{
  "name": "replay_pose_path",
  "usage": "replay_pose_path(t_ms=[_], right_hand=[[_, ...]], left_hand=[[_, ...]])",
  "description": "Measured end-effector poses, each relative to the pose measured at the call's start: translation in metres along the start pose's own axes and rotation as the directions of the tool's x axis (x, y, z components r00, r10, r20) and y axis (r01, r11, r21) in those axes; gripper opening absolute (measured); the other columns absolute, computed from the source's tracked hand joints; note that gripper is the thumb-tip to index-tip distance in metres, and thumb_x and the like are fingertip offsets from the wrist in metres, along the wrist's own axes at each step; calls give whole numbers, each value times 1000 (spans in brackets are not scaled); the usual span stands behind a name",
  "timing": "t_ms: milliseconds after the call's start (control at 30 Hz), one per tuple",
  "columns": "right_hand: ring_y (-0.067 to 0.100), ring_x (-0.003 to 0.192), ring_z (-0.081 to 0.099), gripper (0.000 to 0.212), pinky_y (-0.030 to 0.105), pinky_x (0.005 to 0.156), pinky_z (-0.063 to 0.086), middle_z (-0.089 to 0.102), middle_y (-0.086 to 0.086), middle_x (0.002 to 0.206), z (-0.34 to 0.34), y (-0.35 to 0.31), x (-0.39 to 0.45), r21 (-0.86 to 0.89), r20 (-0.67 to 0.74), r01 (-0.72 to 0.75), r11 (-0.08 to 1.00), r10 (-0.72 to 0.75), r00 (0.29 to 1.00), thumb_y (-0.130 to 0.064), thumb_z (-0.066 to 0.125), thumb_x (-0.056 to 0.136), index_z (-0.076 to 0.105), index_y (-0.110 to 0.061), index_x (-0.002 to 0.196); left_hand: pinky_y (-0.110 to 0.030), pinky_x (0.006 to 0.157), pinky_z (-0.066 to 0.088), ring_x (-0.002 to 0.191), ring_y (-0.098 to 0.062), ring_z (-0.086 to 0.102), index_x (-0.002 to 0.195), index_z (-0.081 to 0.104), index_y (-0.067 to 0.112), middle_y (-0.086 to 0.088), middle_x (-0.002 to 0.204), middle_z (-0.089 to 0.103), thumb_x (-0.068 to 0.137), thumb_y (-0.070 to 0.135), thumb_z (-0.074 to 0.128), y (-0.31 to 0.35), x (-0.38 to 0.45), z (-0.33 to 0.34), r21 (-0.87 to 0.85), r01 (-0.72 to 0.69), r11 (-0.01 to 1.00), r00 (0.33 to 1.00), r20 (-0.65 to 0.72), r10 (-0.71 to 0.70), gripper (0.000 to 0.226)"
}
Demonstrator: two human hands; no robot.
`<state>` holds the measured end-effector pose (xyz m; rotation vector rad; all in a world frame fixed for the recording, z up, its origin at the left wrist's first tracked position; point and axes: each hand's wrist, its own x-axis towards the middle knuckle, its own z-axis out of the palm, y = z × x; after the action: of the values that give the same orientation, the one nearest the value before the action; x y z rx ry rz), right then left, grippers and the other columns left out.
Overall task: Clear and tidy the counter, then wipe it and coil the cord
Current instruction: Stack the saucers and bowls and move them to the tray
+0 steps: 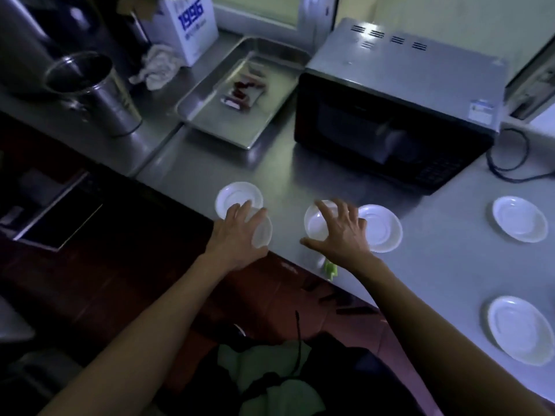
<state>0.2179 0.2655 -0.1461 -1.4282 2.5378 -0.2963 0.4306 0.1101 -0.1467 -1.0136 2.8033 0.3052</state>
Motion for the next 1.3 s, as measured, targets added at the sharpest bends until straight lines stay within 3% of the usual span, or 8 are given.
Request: replay_pose_path(t_ms=[100, 400, 567, 933, 1200, 1300], right_hand=[[32, 139, 22, 93, 56, 108, 31, 22, 1, 154, 8, -54, 16, -14, -2, 51, 999, -51, 999, -81, 59, 71, 26, -44, 150], [29, 137, 23, 87, 53, 103, 31, 26, 3, 154, 31, -188, 56, -13, -11, 199, 980, -199, 980, -84, 42, 69, 31, -46, 146], [28, 137, 21, 85, 54, 106, 28, 27, 2, 153, 41, -235, 72, 1, -16, 253, 968, -253, 967, -81, 51, 69, 34, -46, 145], [31, 138, 25, 85, 52, 107, 29, 30, 3, 153, 70, -266, 163, 1, 12, 276, 961, -276, 961, -71, 67, 69, 39, -45, 145], [34, 135, 31, 82, 52, 104, 31, 37, 4, 150, 59, -273, 277, 113, -111, 160, 981, -147, 983, -69, 70, 65, 47, -42, 139], [34, 136, 28, 83, 51, 106, 29, 34, 4, 151, 52, -263, 306, 154, -118, 118, 981, -100, 988, -67, 72, 66, 46, -41, 141]], left_hand=[[-53, 109, 31, 147, -27, 12, 154, 13, 41, -1, 163, 6, 77, 68, 59, -52, -14, -6, -22, 62, 998, 998, -8, -62, 94], [-55, 112, 29, 147, -26, 10, 152, 19, 37, -2, 161, 10, 78, 64, 60, -179, -51, -28, -83, 191, 978, 980, -39, -194, 89], [-55, 112, 26, 148, -25, 8, 154, 15, 40, -1, 164, 8, 77, 64, 62, -225, -63, -24, -160, 268, 950, 962, -17, -274, 94], [-53, 110, 27, 147, -23, 8, 150, 19, 41, 1, 162, 9, 77, 64, 60, -280, -2, -32, -161, 327, 931, 945, 36, -326, 87], [-52, 108, 33, 144, -26, 19, 147, 25, 40, 0, 158, 20, 74, 63, 63, -322, 96, -74, -131, 268, 954, 963, 21, -268, 85], [-54, 112, 32, 146, -26, 16, 151, 19, 41, 1, 161, 16, 72, 68, 58, -325, 140, -89, -152, 229, 962, 973, 16, -229, 92]])
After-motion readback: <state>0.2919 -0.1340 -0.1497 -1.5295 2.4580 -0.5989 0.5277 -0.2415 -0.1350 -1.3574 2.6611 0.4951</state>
